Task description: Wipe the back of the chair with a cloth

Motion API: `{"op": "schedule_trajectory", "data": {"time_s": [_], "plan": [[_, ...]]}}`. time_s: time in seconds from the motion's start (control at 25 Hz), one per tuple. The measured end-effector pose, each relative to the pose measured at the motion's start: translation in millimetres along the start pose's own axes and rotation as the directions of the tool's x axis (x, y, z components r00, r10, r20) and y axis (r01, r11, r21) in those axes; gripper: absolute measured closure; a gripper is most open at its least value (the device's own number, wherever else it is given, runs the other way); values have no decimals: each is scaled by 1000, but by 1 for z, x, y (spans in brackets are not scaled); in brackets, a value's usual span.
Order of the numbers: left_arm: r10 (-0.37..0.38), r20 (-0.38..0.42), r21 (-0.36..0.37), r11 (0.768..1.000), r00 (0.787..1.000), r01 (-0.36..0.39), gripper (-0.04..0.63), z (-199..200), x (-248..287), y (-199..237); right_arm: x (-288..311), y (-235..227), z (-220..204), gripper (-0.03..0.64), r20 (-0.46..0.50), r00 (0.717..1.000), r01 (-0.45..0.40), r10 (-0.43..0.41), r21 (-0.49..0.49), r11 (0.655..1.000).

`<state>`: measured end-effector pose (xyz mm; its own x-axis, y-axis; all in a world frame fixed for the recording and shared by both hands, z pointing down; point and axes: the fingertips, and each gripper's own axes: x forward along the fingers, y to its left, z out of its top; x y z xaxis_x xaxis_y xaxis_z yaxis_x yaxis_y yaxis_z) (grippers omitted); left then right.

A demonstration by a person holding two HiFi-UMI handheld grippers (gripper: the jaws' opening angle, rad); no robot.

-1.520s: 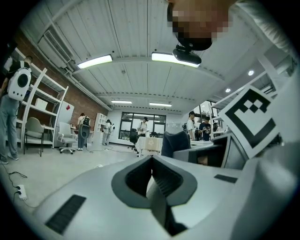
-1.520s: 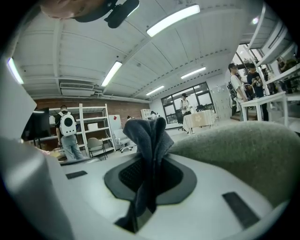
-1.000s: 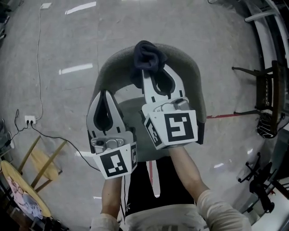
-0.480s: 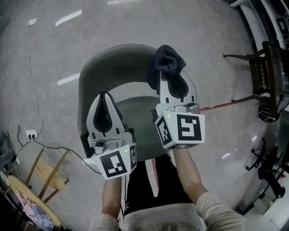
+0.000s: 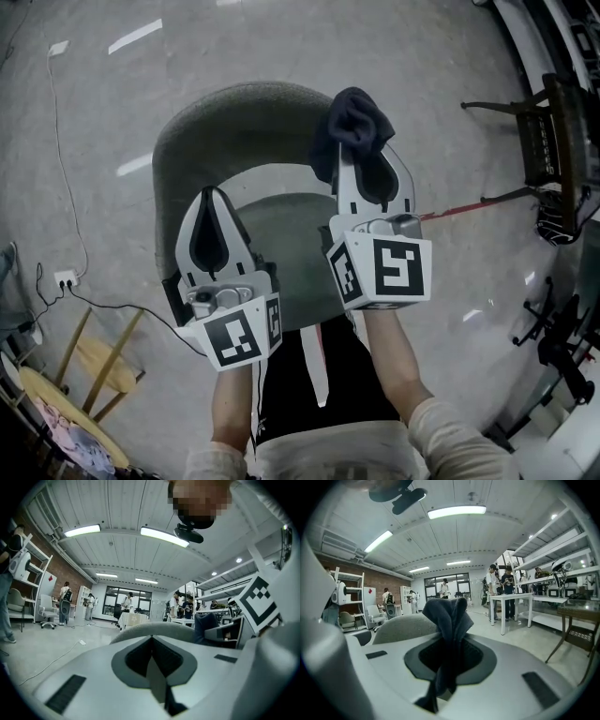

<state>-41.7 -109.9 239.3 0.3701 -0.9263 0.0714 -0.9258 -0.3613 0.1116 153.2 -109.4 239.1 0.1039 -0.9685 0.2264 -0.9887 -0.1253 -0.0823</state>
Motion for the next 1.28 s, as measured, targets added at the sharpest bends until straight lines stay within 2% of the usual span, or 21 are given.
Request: {"op": "schedule_trajectory", "data": {"time_s": [0.2,0.36,0.52,0.68,0.84,1.0,1.16,1.28], "plan": [[60,-18,0,998,998,-60,580,-8,-11,22,-4,28,-6,558,3,994,-106,106,-25,994],[123,-19,1,992,992,-123,580,-12,-22,45,-3,74,-15,558,-8,968,-249,249,-38,968],[198,-26,2,980,980,-198,580,-17,-38,71,-3,133,-30,558,-32,914,-405,404,-42,913],[274,-35,7,962,961,-274,580,-24,-60,101,-6,195,-49,558,-66,839,-542,541,-10,840],[355,-45,0,935,934,-356,580,-35,-79,125,-7,237,-77,558,-122,767,-636,630,-11,772],[406,-58,6,914,912,-406,580,-43,-93,142,-12,270,-97,558,-156,710,-698,687,-23,716],[434,-67,0,901,899,-435,580,-50,-102,151,-17,289,-113,558,-191,671,-734,716,-33,679],[447,-68,-6,894,892,-448,580,-51,-109,158,-17,296,-117,558,-194,670,-734,717,-30,678]]}}
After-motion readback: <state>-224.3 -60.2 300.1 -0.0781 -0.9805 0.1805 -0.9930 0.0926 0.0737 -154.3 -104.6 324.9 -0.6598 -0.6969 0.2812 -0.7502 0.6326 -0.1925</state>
